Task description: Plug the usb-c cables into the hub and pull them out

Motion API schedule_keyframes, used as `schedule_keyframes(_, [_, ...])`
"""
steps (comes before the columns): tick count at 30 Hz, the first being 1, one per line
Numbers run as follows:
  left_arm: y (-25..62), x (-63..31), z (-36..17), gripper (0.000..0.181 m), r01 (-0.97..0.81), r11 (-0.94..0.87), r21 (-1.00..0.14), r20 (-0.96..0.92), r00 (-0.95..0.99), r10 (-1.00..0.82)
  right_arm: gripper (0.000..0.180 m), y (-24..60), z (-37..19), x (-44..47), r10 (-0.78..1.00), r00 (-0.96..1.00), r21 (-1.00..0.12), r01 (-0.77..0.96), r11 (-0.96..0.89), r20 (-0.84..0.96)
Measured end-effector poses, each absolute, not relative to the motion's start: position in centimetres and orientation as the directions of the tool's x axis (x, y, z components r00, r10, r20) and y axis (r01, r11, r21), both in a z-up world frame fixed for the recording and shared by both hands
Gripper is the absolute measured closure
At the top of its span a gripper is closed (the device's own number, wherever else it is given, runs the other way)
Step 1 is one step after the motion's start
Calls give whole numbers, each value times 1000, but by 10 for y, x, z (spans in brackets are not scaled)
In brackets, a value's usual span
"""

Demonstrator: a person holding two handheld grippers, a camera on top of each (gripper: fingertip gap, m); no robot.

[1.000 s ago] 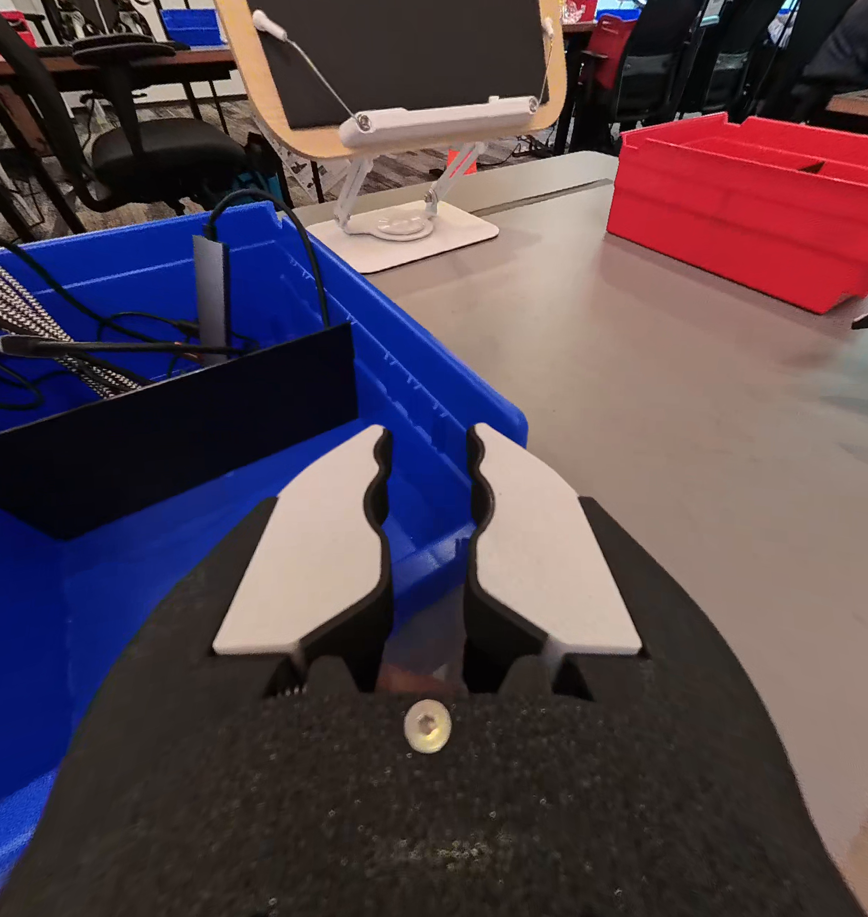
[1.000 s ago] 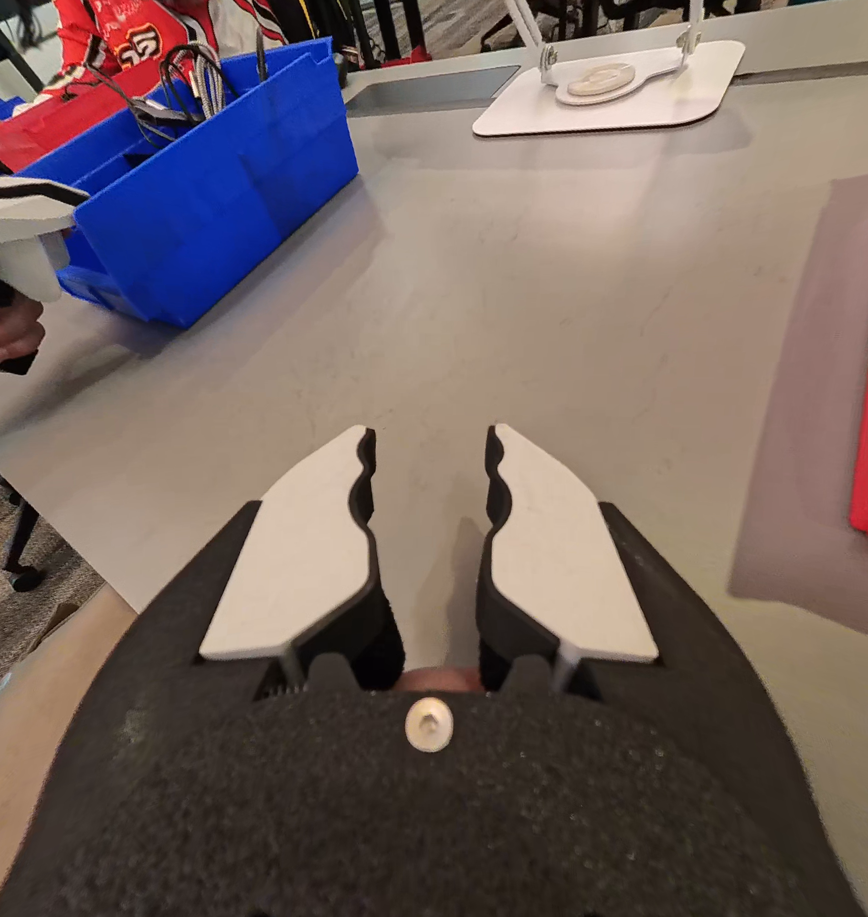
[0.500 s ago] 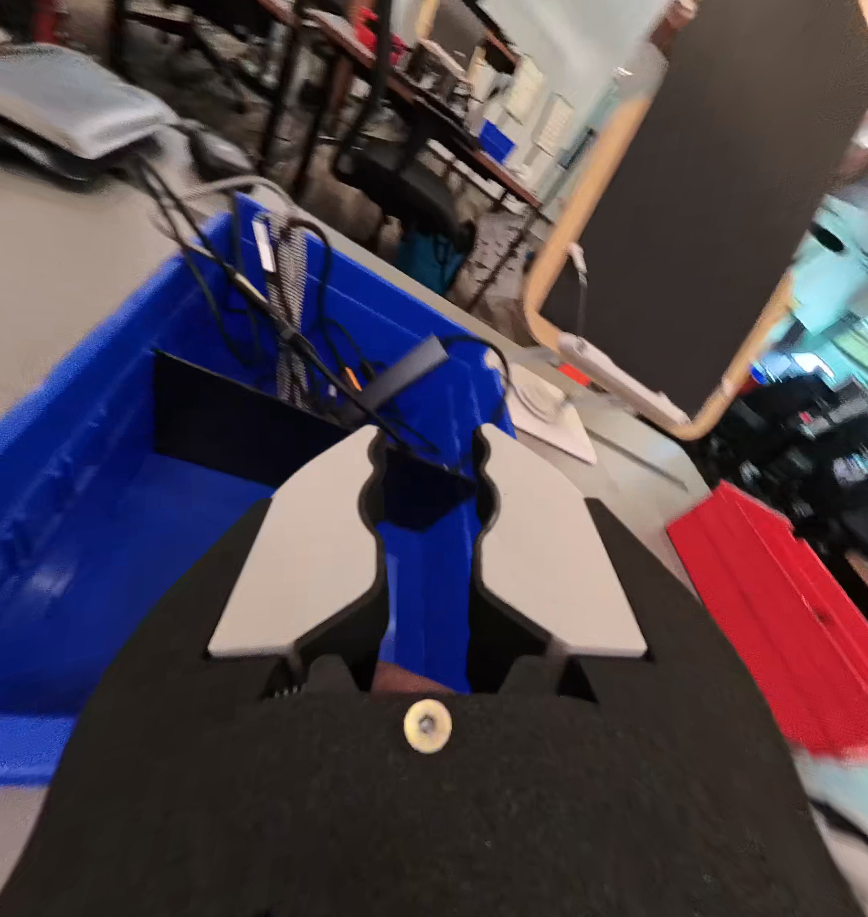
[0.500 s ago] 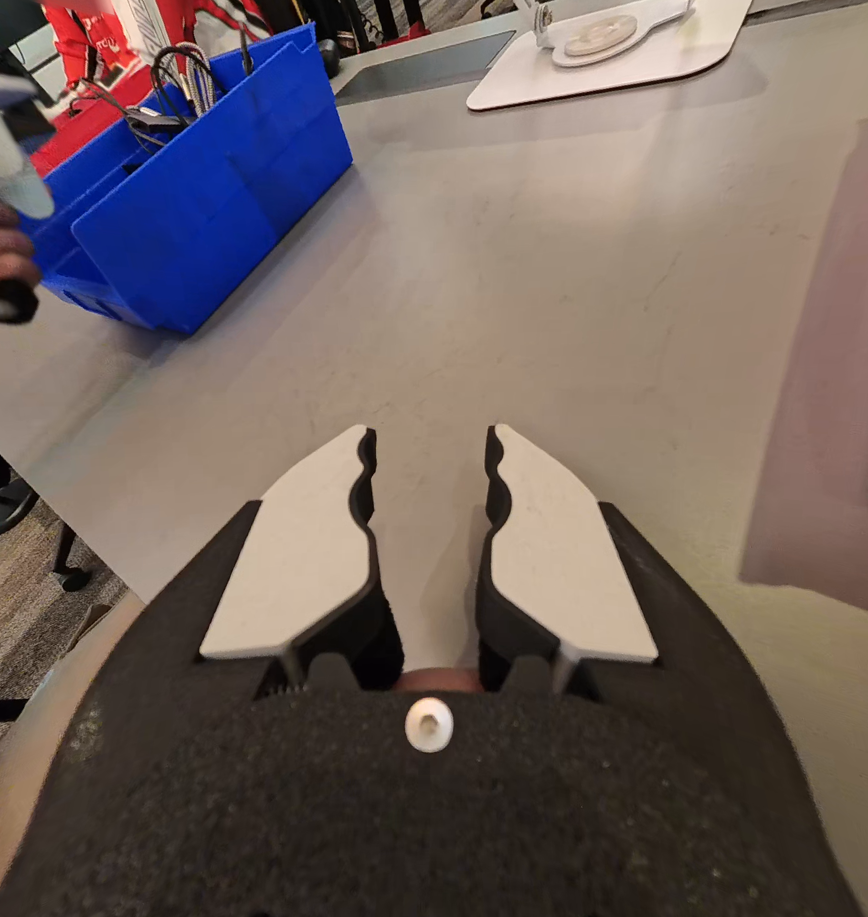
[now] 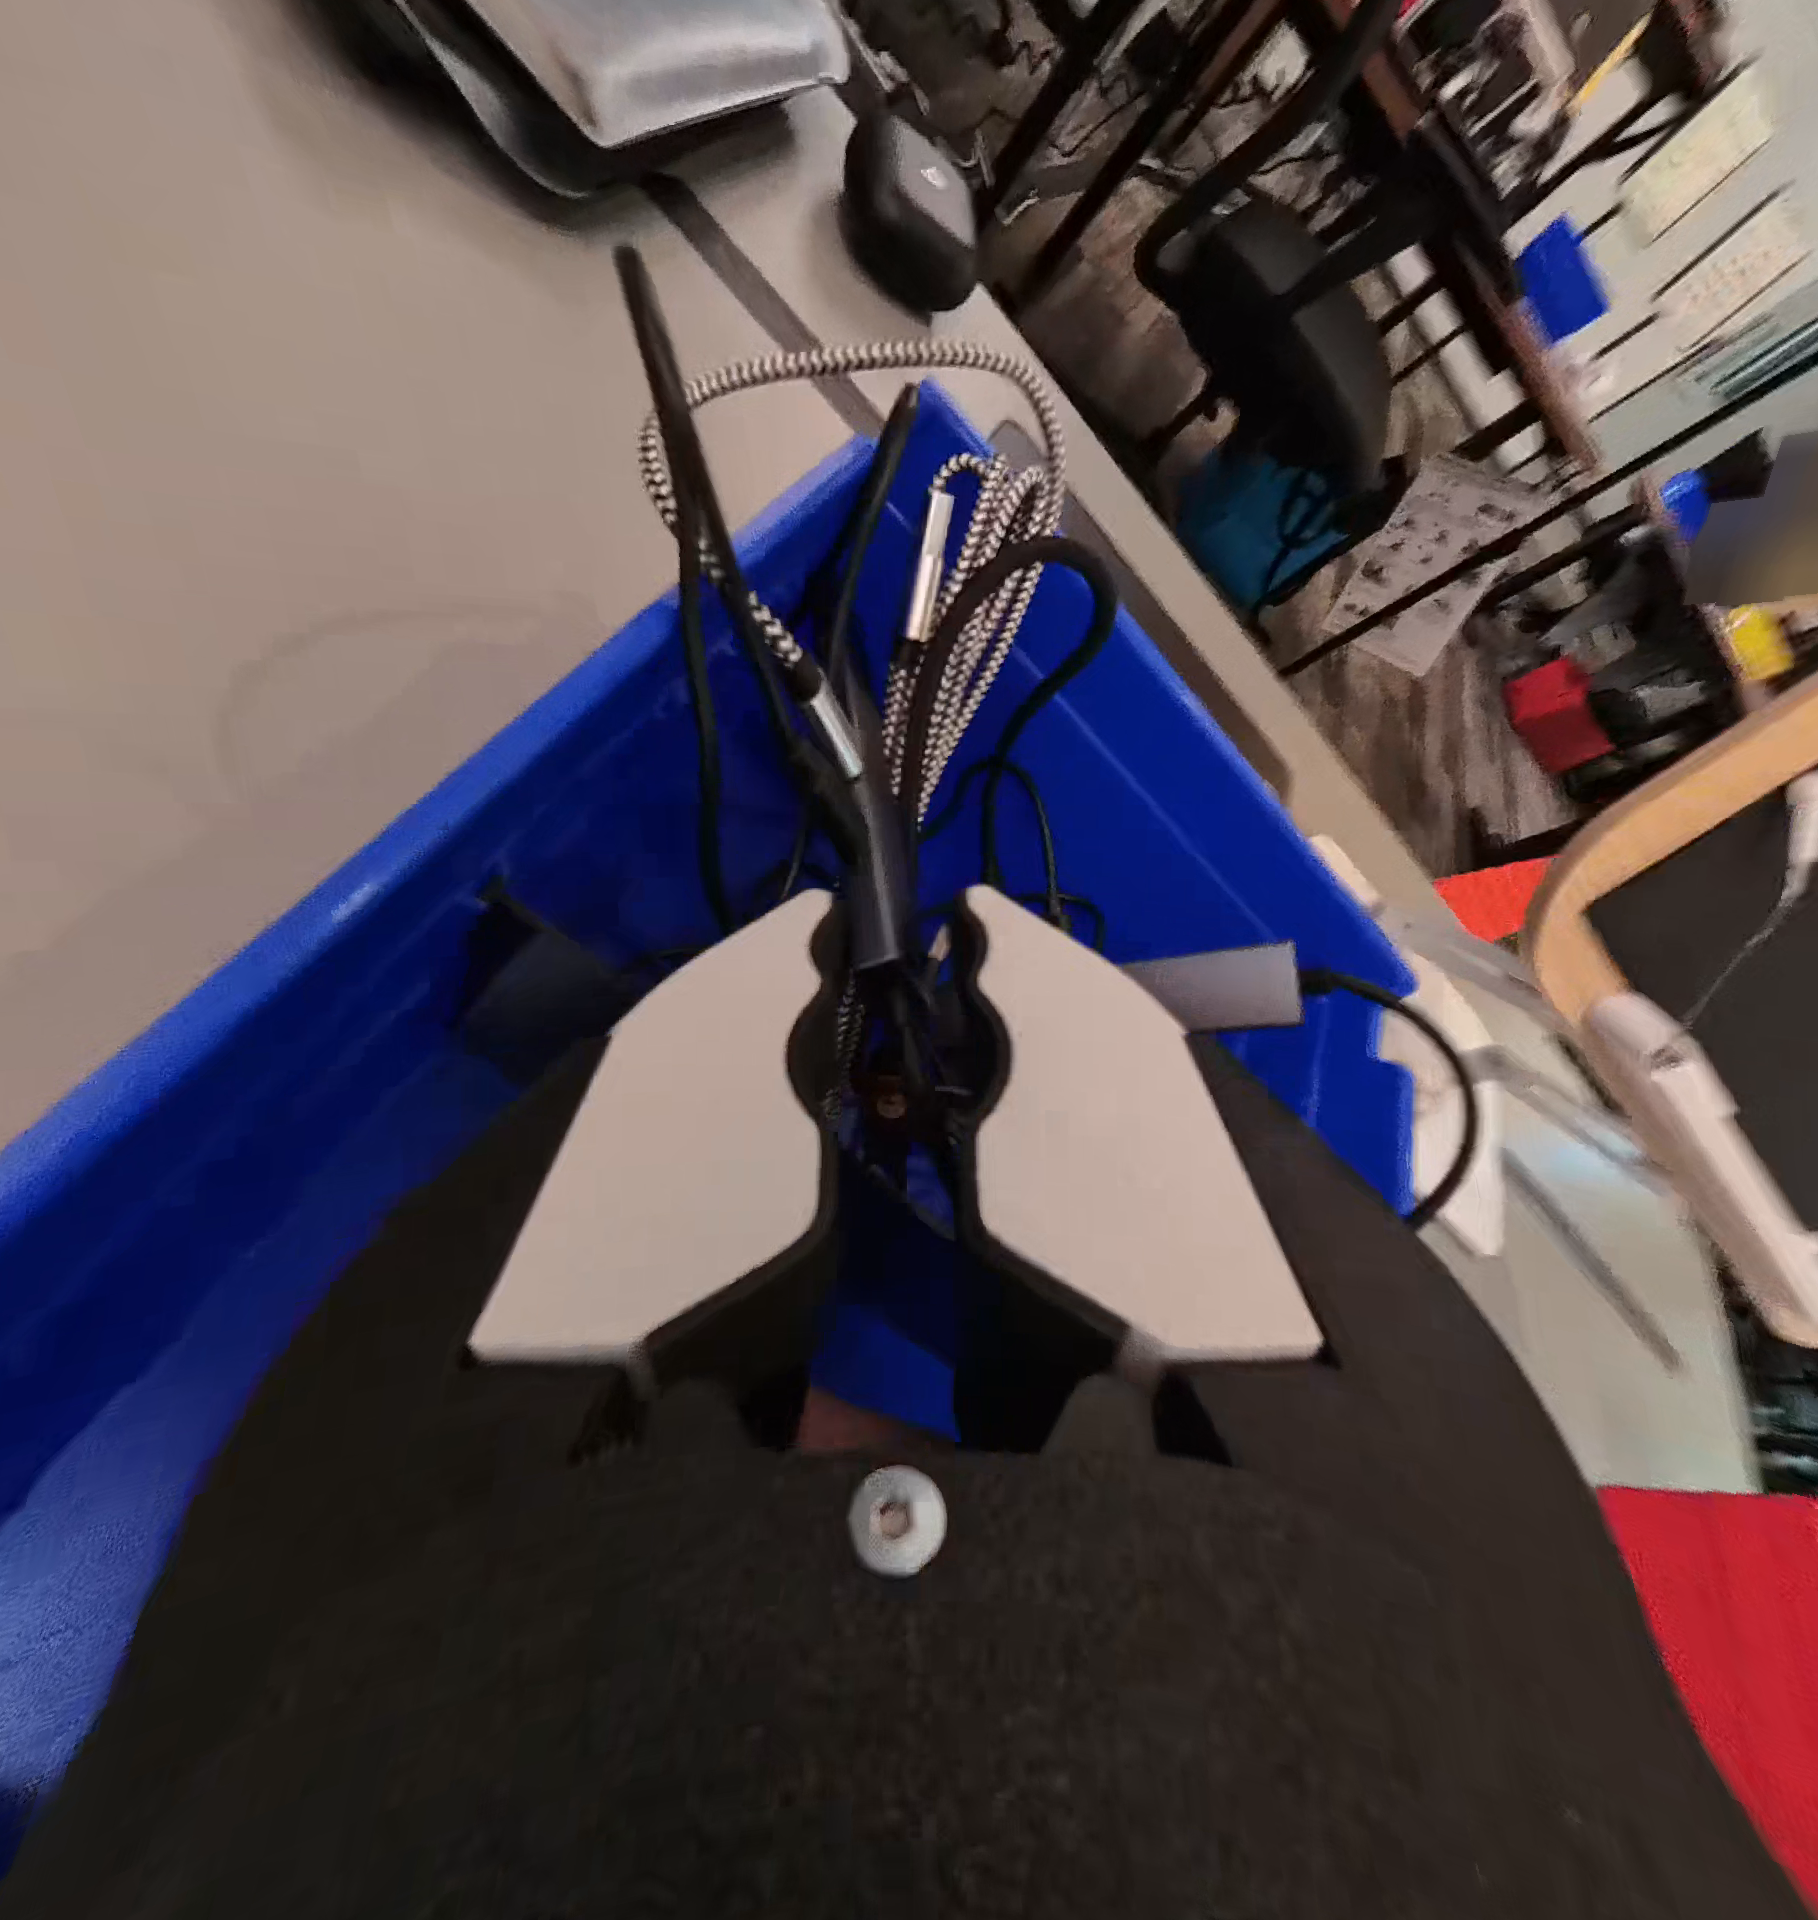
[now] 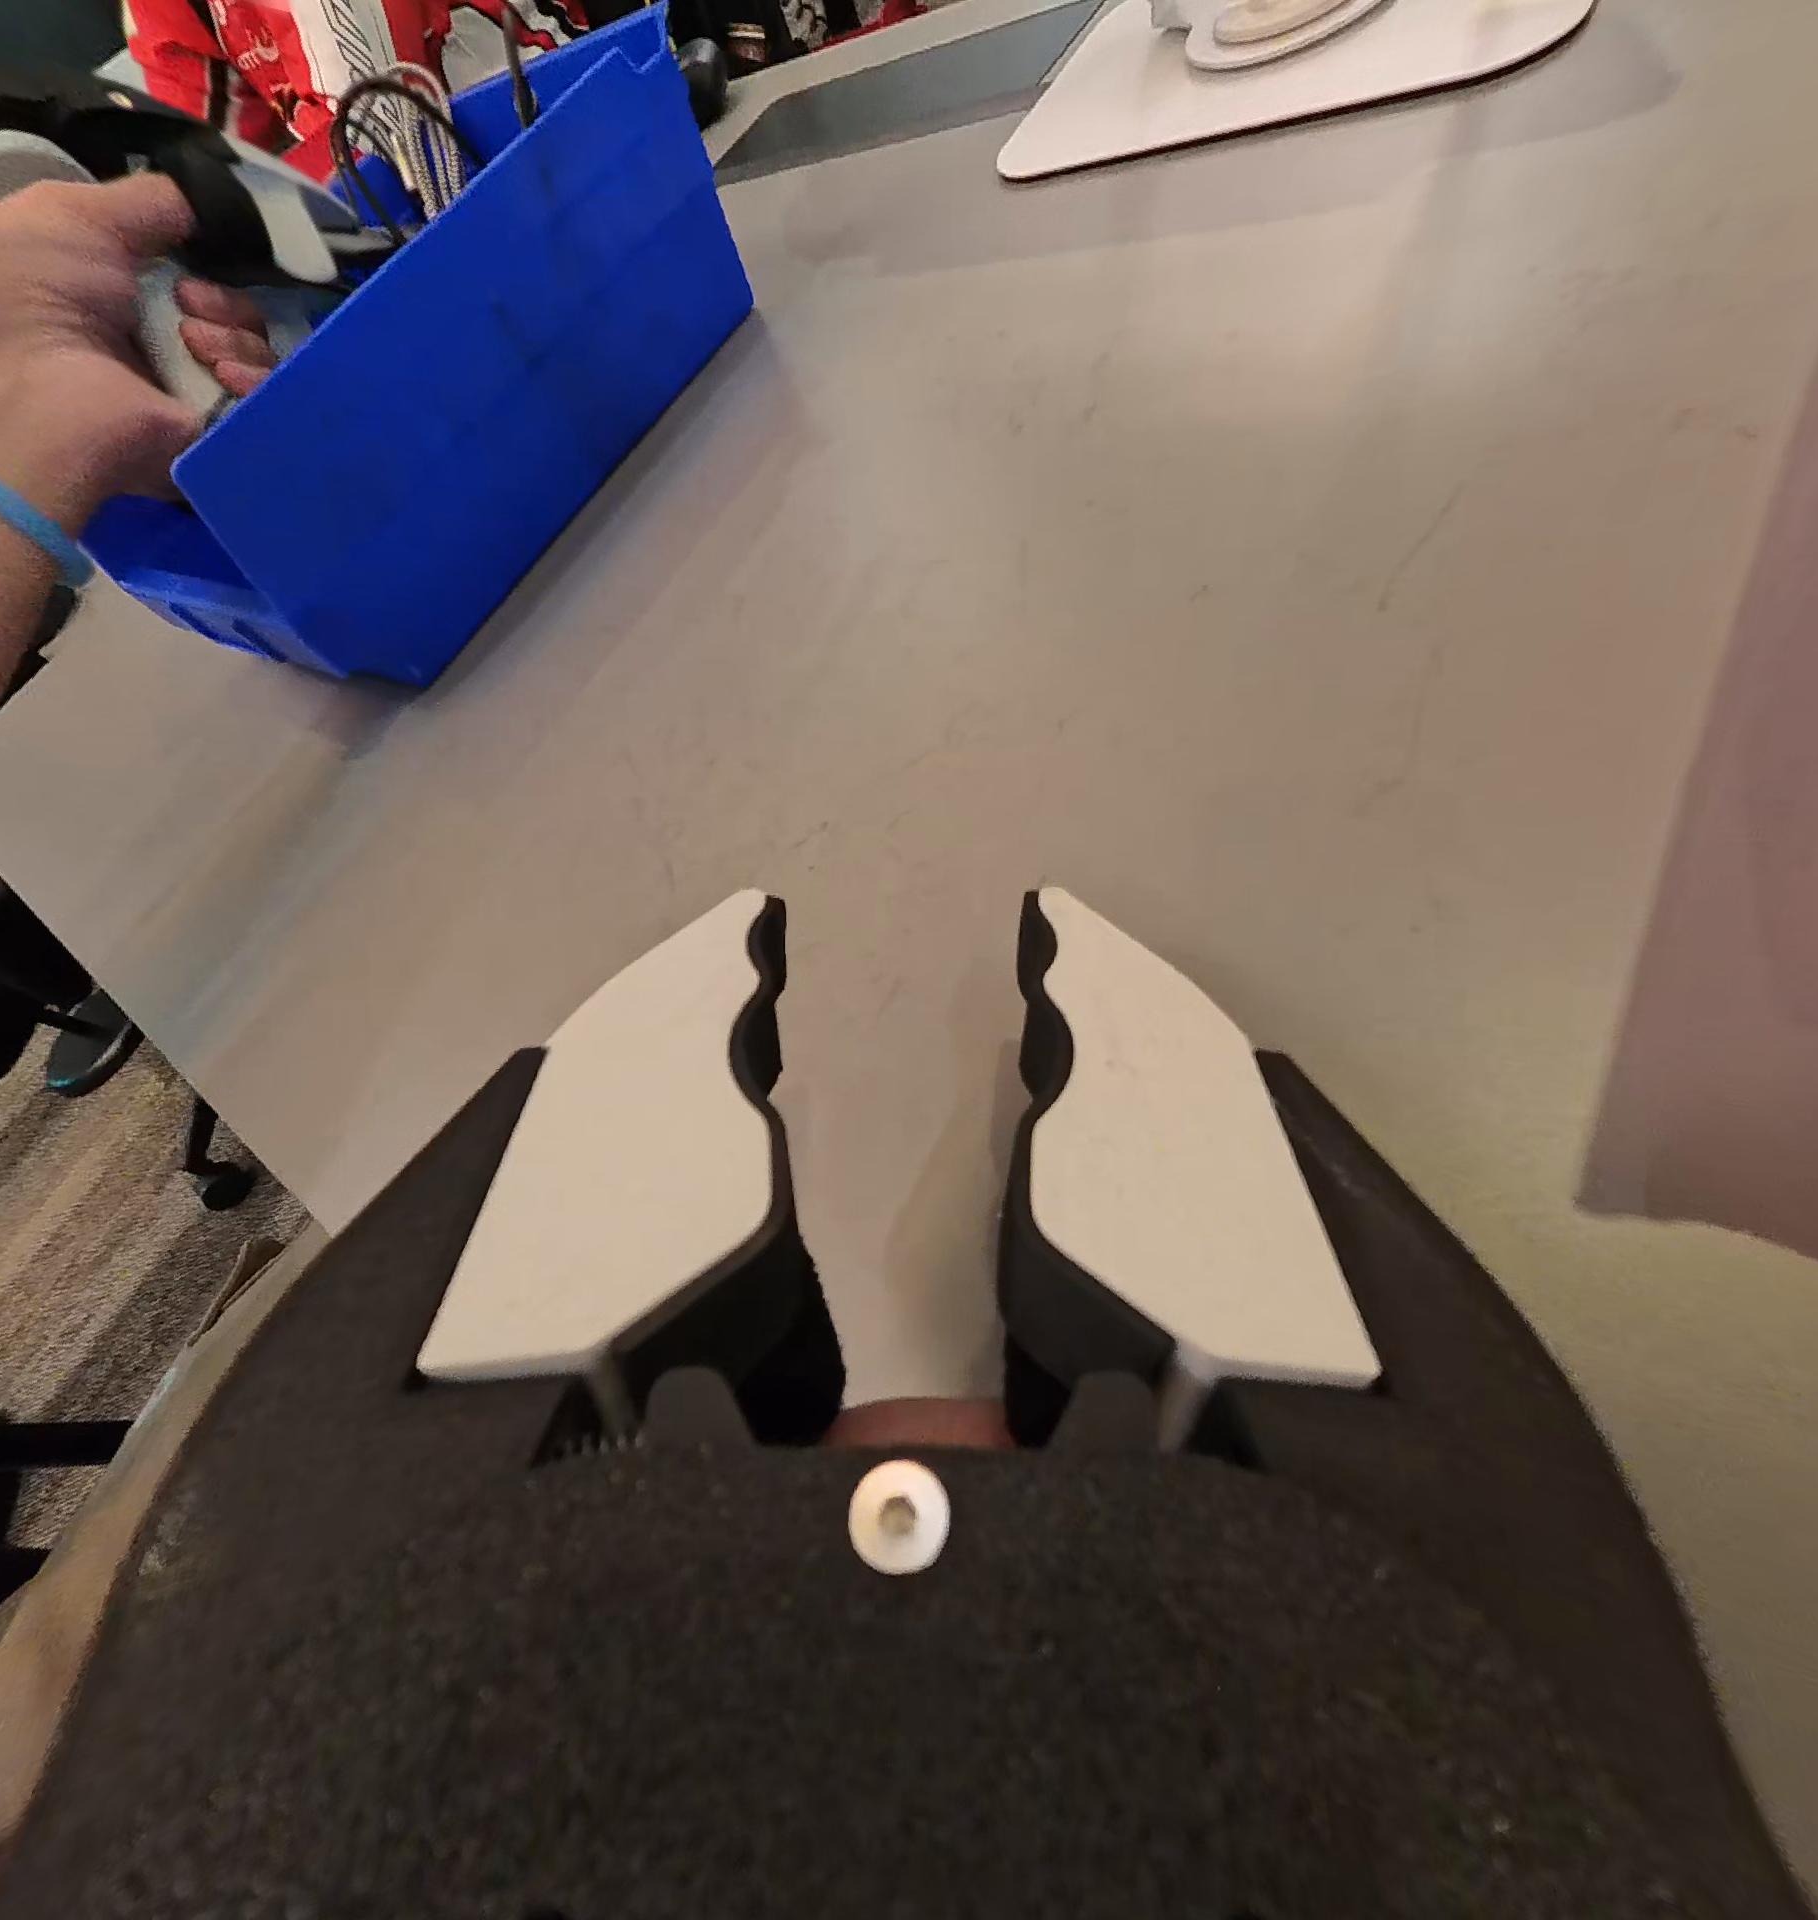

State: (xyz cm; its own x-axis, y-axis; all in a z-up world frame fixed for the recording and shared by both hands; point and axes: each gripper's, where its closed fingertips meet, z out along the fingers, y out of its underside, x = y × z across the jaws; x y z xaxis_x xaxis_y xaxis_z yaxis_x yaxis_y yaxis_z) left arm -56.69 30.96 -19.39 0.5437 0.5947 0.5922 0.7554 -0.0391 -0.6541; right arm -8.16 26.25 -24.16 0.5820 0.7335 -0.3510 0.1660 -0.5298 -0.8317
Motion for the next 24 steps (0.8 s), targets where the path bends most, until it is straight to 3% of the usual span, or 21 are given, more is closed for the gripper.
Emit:
schedule_keyframes(3, [309,-572,-190,169,807,51,-588,692,470,549,137,263,-243,-82,728,579,-824,161,-544,-367])
schedule_keyframes(5, [304,-572,-179,169,769,71,-635,677,510,531,137,263,-243,-82,727,576,-821,160,-548,-373])
schedule_keyframes(9, [289,-566,-139,171,597,39,-801,528,674,516,137,262,-243,-82,729,574,-821,161,-548,-373])
schedule_keyframes(14, [288,-554,-67,171,385,-33,-922,341,852,398,138,260,-242,-82,735,575,-825,171,-538,-360])
schedule_keyframes(24, [307,-538,98,171,-46,-161,-986,-89,959,270,138,259,-245,-82,740,582,-828,190,-527,-337])
